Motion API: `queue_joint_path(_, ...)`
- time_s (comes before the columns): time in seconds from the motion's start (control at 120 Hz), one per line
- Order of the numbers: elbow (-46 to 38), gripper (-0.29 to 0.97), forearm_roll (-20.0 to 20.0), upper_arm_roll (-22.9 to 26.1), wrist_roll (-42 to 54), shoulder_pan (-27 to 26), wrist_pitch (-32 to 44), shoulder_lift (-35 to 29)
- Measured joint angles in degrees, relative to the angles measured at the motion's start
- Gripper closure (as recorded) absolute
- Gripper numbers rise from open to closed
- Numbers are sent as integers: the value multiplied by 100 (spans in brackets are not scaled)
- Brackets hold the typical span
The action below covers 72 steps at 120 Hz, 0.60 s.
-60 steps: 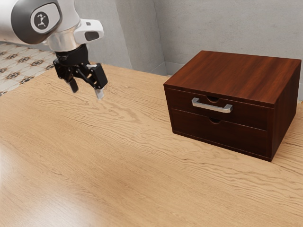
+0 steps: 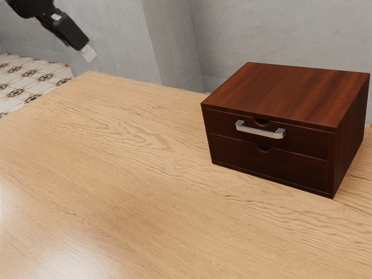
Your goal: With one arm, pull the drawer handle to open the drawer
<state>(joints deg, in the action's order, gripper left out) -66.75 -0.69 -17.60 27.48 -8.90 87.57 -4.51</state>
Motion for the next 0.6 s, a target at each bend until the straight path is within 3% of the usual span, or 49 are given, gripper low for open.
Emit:
queue_joint_path(0.183,-69,0,95,400,1459,184,250,788)
queue_joint_path(0.333,-560,0,284,850,2539,-18,973,1042)
queue_joint_path(0.6,-1054,1,250,1087,3922,-15,2253,1520)
